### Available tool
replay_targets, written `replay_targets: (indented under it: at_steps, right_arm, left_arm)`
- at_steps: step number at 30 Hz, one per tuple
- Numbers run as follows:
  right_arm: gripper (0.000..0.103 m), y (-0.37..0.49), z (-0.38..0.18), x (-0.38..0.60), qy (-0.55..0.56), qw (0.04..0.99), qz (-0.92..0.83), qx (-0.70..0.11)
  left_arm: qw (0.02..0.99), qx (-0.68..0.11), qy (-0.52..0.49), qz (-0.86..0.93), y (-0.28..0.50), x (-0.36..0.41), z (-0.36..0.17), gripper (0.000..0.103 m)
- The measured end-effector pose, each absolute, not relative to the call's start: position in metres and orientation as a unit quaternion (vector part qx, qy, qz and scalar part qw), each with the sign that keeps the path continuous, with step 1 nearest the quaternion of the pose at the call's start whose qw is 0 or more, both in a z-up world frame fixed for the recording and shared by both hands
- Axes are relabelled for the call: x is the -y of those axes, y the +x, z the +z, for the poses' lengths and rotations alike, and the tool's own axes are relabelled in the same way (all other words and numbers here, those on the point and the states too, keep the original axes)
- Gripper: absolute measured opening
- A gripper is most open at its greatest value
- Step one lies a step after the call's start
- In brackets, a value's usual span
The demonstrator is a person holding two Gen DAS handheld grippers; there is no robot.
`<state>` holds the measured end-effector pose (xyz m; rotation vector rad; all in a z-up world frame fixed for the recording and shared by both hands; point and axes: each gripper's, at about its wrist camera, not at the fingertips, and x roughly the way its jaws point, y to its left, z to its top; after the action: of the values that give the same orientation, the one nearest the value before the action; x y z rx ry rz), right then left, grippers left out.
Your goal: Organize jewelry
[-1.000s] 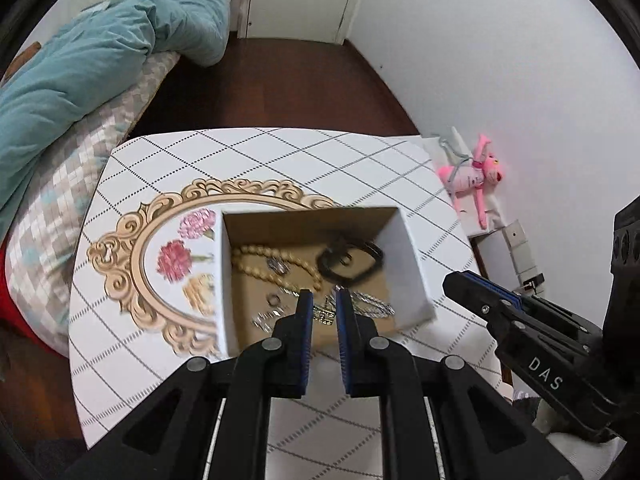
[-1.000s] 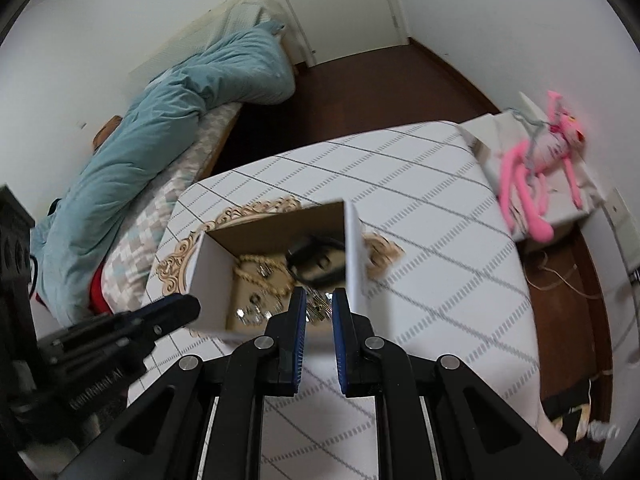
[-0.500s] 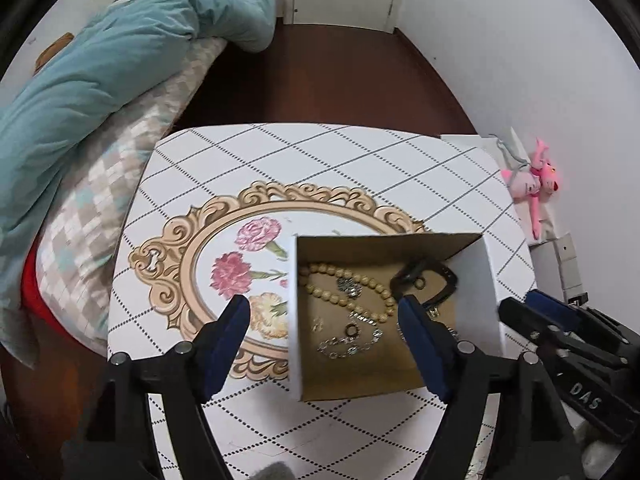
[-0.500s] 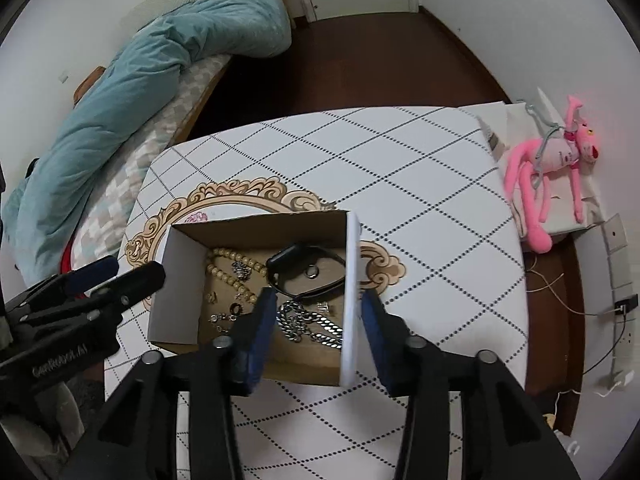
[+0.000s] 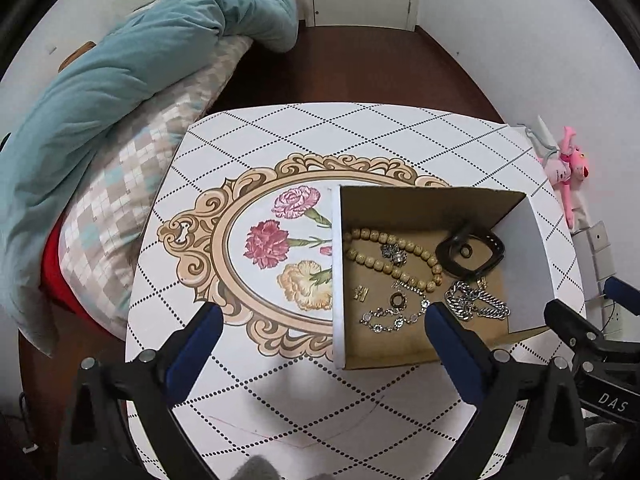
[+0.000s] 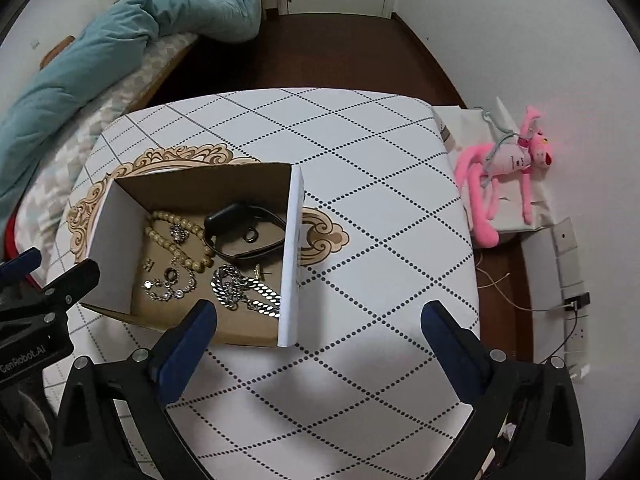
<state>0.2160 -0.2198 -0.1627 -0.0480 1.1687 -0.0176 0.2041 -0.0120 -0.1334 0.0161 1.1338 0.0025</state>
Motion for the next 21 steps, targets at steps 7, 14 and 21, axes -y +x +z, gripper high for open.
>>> replay_targets:
  at_steps: [7,14,21]
  right_arm:
    - [0.103,0.21,-0.158,0.217,-0.023,0.837,-0.013,-0.546]
    - [0.103,0.188,-0.134,0.217,-0.023,0.853,-0.02,-0.521]
    - [0.103,0.147,-0.095,0.226,-0.006,0.874,-0.027,-0.486]
  left_arm:
    - [0.847,-0.532,0.002,0.003,0.195,0.013,-0.127,0.103]
    - [0.862,-0.508,-0.003,0.006,0.172,0.014,-0.101,0.103]
    - [0.882,-0.47,-0.007,0.007,0.134,0.012,-0.061,0.103]
